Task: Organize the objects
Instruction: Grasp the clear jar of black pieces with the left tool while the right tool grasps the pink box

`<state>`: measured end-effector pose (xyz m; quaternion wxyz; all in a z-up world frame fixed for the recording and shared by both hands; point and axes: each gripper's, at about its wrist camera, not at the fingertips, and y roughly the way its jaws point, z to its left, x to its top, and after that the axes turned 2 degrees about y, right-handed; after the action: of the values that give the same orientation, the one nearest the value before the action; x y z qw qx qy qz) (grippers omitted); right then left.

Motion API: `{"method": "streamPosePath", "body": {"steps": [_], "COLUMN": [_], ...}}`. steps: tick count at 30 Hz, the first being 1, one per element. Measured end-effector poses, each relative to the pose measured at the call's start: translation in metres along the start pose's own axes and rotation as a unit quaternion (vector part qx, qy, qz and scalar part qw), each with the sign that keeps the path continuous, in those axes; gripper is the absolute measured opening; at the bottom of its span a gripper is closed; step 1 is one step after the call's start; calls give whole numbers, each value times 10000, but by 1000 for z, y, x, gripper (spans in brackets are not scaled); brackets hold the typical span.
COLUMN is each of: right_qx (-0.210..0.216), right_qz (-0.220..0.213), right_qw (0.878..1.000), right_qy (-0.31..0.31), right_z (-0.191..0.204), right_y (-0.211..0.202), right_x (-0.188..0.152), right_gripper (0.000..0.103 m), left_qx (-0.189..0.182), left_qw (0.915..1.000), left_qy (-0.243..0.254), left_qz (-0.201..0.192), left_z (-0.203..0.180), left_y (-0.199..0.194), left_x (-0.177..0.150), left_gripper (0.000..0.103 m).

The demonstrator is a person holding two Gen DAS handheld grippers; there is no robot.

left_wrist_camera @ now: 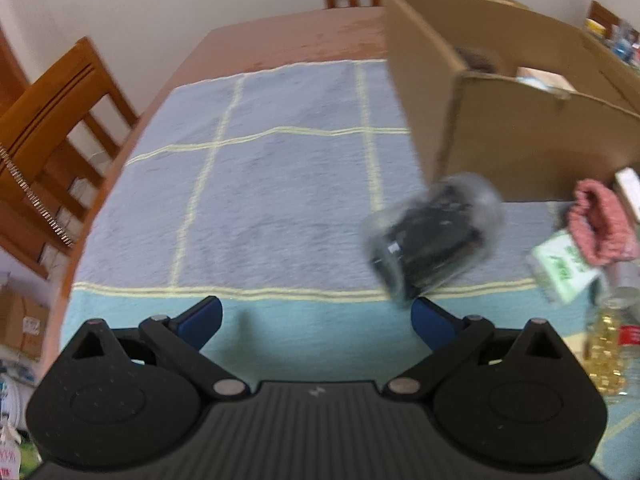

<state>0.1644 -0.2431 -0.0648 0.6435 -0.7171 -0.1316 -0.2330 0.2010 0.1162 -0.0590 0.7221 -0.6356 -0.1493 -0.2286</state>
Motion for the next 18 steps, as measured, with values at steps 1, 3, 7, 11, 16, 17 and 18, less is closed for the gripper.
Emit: {"method": "streamPosePath", "body": {"steps": [1, 3, 7, 11, 16, 17, 18], "right_qx": [-5, -11, 51, 135, 457, 571, 681], "right_qz": [-5, -11, -70, 8, 85, 138, 168], "right_qw": [10000, 10000, 9998, 9982, 9973, 9970, 9966], "right_qy": [-3, -22, -173, -583, -571, -507, -442], "right_z": [-1, -2, -1, 1, -10, -13, -17], "right_y": [0, 1, 3, 12, 20, 22, 25], "right_x": [0, 0, -2, -7, -6, -5, -3], "right_gripper": [103, 103, 103, 103, 103, 103, 103], "left_qx": [61, 110, -204, -536, -707, -732, -751], "left_qw": [10000, 9998, 9995, 9984, 9972, 9970, 9967], "left_qy": [-68, -187, -197, 28, 43, 16, -5], "left_qz": [18, 39, 99, 159, 224, 265, 302], "left_z": [5, 11, 9, -16, -40, -43, -47], "left_y": [1, 2, -2, -6, -1, 1, 4], "left_x": [0, 0, -3, -10, -9, -9, -9], "left_gripper": [100, 100, 100, 100, 100, 100, 100]}}
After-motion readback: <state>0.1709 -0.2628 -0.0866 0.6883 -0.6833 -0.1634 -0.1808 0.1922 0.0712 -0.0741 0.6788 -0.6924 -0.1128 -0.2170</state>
